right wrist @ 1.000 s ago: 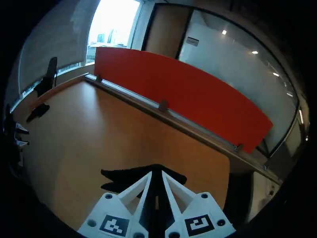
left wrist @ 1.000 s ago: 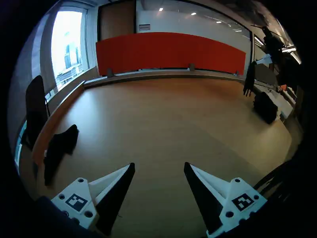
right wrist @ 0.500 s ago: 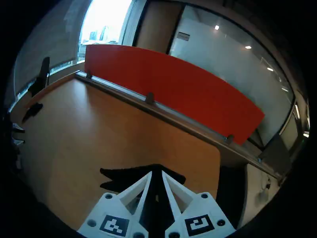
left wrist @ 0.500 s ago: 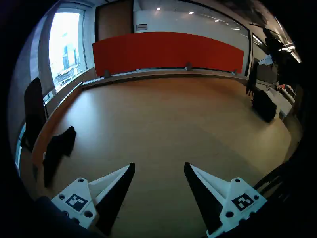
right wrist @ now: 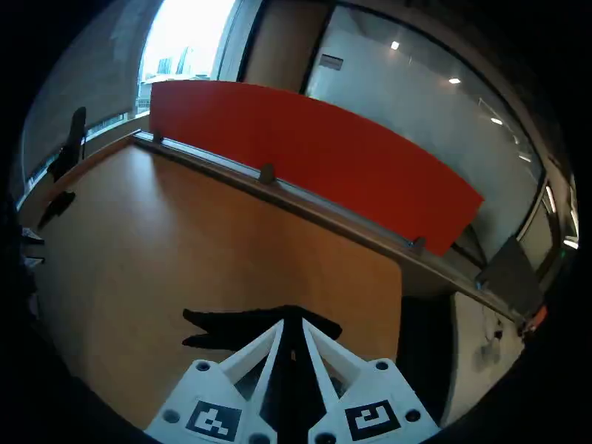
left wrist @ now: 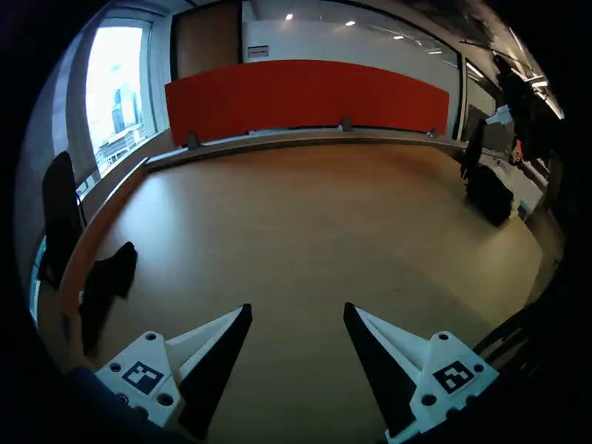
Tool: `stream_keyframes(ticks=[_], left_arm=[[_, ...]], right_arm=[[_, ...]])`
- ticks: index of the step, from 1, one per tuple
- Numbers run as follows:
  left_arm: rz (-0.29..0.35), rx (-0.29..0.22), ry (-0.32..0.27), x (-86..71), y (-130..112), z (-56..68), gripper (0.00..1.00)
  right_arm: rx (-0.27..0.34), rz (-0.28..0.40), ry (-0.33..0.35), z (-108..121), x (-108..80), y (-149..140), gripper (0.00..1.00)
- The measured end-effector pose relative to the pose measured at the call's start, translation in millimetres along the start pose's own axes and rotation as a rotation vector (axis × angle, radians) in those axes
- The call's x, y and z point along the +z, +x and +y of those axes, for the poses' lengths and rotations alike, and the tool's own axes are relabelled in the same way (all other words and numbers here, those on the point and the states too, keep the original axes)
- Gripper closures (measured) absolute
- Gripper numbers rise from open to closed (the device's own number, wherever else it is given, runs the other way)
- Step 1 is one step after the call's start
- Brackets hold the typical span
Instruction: Fold towel
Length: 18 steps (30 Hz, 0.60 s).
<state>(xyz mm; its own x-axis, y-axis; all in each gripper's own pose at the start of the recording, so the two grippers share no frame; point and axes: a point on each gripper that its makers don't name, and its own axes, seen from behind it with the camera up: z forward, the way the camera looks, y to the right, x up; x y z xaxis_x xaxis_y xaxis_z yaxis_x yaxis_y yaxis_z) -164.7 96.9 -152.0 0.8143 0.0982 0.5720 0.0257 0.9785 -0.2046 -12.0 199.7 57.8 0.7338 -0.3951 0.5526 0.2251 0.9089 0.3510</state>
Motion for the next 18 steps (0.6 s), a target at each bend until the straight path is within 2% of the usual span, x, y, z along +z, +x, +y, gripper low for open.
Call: stream_keyframes(ticks=[11, 18], left_arm=[[-0.003, 0.016, -0.021, 0.5, 1, 7.0, 0.08], [-0.004, 0.021, -0.026, -0.9, 0, 9.1, 0.08]], right_arm=[[0.038, -0.042, -0.036, 11, -27.2, -50, 0.98], [0.058, -0.083, -0.054, 14, -37.7, -83, 0.98]])
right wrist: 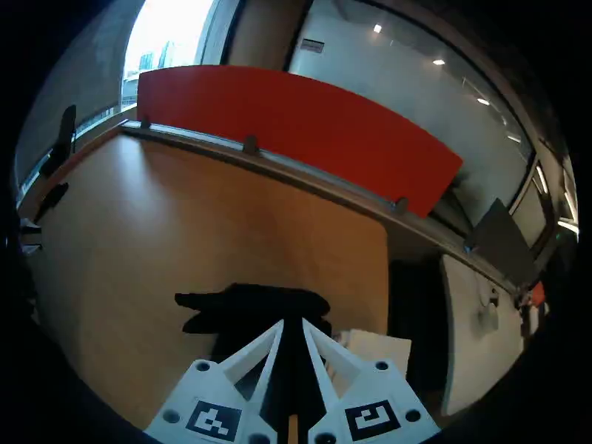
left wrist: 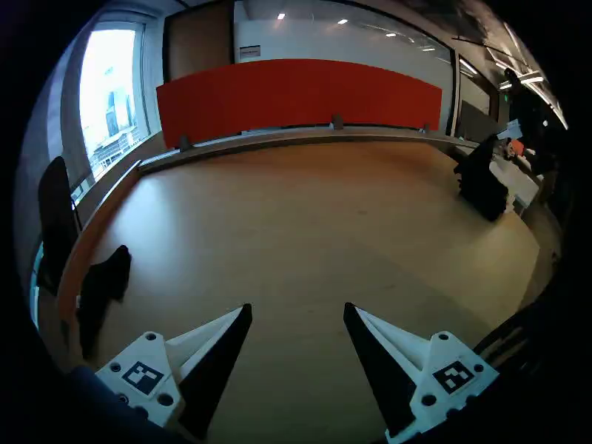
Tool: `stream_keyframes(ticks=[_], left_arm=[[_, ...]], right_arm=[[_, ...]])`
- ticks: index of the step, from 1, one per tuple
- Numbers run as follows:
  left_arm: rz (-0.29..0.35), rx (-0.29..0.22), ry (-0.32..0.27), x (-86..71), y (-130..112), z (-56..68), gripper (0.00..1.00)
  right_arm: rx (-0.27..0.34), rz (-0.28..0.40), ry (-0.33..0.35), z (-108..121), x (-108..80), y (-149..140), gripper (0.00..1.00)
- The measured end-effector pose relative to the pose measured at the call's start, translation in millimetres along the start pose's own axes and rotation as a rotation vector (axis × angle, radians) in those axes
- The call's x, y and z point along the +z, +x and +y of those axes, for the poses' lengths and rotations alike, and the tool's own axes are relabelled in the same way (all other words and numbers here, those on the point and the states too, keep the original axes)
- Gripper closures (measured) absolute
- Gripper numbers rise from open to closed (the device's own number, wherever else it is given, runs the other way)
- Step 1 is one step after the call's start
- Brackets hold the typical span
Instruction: Fold towel
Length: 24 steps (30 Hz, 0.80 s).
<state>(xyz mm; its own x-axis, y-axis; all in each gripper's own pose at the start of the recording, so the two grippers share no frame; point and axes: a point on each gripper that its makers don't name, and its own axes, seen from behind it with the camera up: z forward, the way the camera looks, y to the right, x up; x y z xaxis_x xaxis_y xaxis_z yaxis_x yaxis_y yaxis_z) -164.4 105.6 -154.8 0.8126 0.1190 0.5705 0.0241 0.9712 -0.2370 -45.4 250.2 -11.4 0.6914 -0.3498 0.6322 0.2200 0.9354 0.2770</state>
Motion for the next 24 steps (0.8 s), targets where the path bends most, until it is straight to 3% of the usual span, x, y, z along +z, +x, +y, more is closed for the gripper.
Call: stream_keyframes(ticks=[14, 24], left_arm=[[-0.006, 0.007, 0.002, -2.3, -2, -2.9, 0.08], [-0.013, 0.014, 0.005, -1.3, -3, -5.4, 0.08]], right_arm=[[0.046, -0.087, -0.032, 6, -1.7, -57, 0.98], [0.112, -0.166, -0.051, 12, 4.1, -106, 0.98]])
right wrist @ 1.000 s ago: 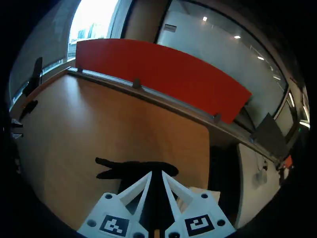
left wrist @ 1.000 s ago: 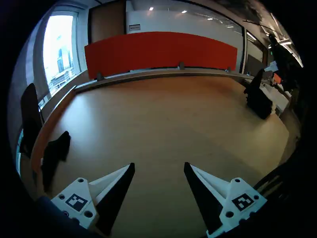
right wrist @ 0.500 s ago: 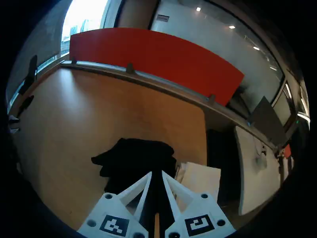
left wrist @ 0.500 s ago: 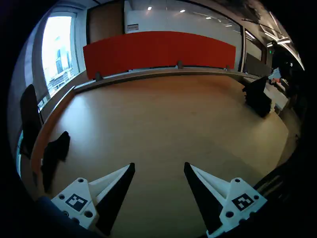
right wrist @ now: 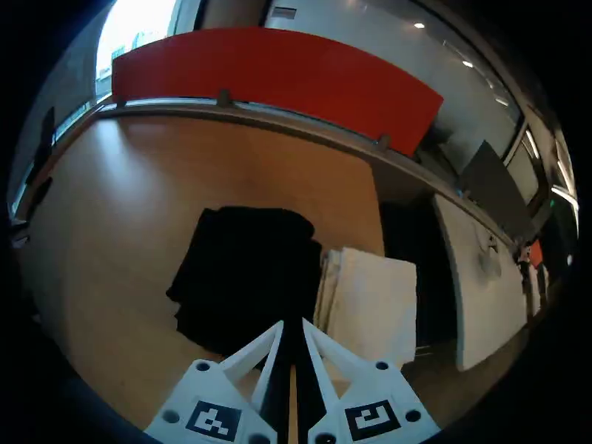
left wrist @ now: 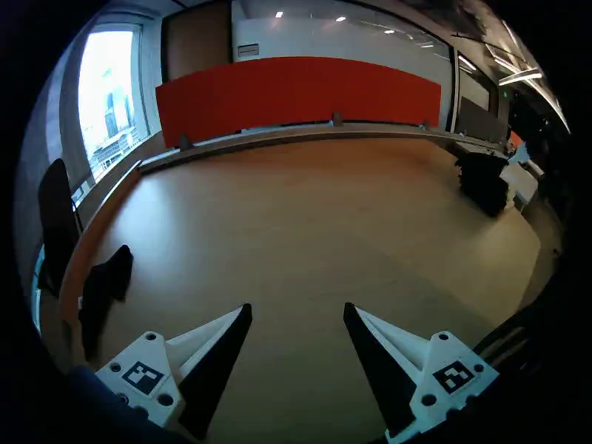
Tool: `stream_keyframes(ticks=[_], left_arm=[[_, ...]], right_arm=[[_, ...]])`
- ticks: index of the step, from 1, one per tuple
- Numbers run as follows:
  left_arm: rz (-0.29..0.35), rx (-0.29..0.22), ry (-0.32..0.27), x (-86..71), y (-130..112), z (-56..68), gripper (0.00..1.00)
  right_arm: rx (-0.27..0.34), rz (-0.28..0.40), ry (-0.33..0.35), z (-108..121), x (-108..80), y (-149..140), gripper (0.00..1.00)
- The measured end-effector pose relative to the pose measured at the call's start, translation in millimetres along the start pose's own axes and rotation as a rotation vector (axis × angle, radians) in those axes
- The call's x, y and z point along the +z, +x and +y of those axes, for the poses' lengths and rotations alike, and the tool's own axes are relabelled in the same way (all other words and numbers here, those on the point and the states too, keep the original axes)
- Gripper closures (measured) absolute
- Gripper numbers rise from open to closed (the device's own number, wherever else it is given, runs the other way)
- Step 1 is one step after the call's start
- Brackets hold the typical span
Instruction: Fold towel
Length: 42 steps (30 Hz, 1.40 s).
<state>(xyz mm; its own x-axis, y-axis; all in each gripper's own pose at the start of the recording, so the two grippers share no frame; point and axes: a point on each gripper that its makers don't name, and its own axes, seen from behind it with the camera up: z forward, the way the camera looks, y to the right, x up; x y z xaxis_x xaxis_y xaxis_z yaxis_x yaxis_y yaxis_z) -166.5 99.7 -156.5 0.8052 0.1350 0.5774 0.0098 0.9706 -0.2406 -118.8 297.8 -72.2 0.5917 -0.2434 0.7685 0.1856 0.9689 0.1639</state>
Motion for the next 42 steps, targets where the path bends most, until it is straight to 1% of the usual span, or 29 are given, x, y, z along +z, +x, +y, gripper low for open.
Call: stream_keyframes(ticks=[8, 17, 26, 42], left_arm=[[-0.007, 0.006, 0.001, 0.8, -2, 0.8, 0.08], [-0.014, 0.01, 0.001, 1.9, -3, 2.0, 0.08], [-0.015, 0.013, -0.005, 2.6, -3, 5.7, 0.08], [-0.014, 0.012, 0.001, -1.9, -5, 3.9, 0.08]], right_arm=[[0.046, -0.048, -0.009, 4, 10.9, -28, 0.98], [0.094, -0.079, -0.025, 10, 15.7, -48, 0.98], [0.1, -0.097, -0.024, 8, 17.1, -58, 0.98], [0.109, -0.119, -0.04, 11, 22.7, -66, 0.98]])
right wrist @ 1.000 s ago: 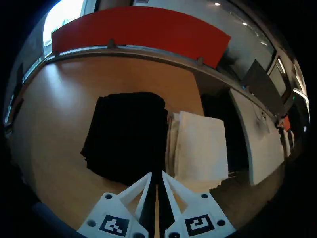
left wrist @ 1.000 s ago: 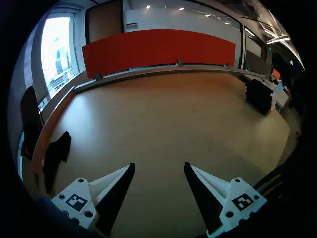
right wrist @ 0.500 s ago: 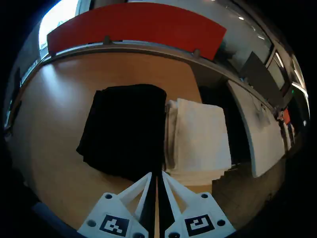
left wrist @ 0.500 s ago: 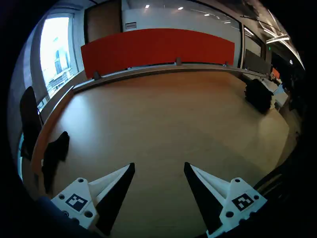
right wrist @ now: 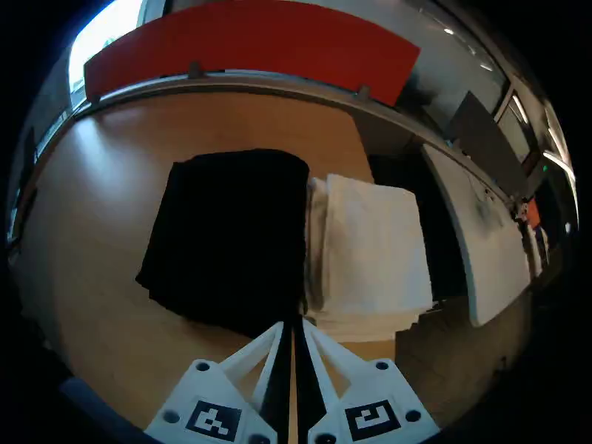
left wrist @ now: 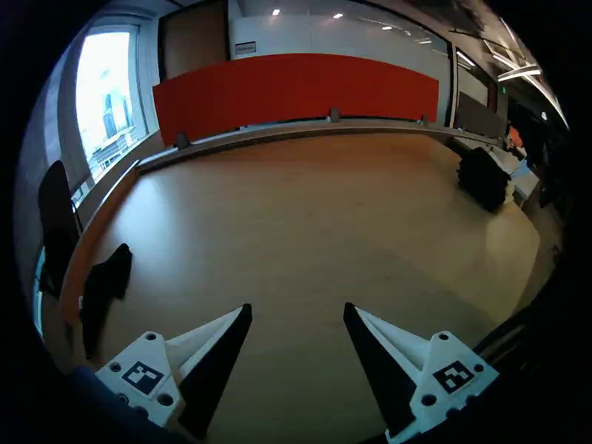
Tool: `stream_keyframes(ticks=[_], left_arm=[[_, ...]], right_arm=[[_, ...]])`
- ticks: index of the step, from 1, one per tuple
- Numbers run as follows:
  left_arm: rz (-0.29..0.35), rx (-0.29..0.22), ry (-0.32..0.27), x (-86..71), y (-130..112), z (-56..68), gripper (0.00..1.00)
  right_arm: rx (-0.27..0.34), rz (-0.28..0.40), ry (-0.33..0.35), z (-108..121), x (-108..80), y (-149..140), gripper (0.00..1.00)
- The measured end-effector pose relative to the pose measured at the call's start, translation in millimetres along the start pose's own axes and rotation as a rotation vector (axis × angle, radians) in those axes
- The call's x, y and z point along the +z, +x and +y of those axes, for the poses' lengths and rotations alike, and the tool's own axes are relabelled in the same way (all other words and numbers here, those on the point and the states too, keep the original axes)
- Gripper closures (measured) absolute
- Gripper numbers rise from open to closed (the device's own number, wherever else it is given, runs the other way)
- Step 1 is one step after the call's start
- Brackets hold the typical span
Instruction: Fold towel
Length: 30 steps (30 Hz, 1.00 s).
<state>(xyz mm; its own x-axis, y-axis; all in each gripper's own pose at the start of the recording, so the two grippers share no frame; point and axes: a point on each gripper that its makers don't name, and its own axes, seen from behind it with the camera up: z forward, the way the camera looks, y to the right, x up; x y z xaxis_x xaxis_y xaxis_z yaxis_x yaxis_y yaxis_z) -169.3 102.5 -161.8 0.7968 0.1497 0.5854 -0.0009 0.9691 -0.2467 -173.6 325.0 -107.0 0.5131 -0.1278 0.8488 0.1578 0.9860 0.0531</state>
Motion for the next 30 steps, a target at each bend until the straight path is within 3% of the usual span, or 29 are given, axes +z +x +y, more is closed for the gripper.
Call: stream_keyframes(ticks=[9, 15, 21, 27, 28, 30], left_arm=[[-0.002, -0.003, 0.004, -2.4, -3, -1.9, 0.08], [0.0, -0.007, 0.004, -2.9, -2, -2.7, 0.08], [0.003, -0.01, 0.003, -4.1, -3, -2.8, 0.08], [0.007, -0.013, 0.002, -5.7, -3, -3.4, 0.08], [0.008, -0.015, 0.002, -6.0, -3, -3.6, 0.08], [0.009, -0.017, 0.001, -6.4, -3, -4.0, 0.08]], right_arm=[[-0.003, 0.006, -0.006, 0, -0.7, 1, 0.98], [-0.001, 0.019, -0.005, -5, -3.0, 3, 0.92], [-0.004, 0.034, -0.014, -7, -8.1, 3, 0.71], [0.007, 0.049, -0.019, -10, -13.6, 3, 0.12], [0.011, 0.054, -0.019, -11, -14.4, 4, 0.06], [0.02, 0.064, -0.017, -13, -16.0, 6, 0.03]])
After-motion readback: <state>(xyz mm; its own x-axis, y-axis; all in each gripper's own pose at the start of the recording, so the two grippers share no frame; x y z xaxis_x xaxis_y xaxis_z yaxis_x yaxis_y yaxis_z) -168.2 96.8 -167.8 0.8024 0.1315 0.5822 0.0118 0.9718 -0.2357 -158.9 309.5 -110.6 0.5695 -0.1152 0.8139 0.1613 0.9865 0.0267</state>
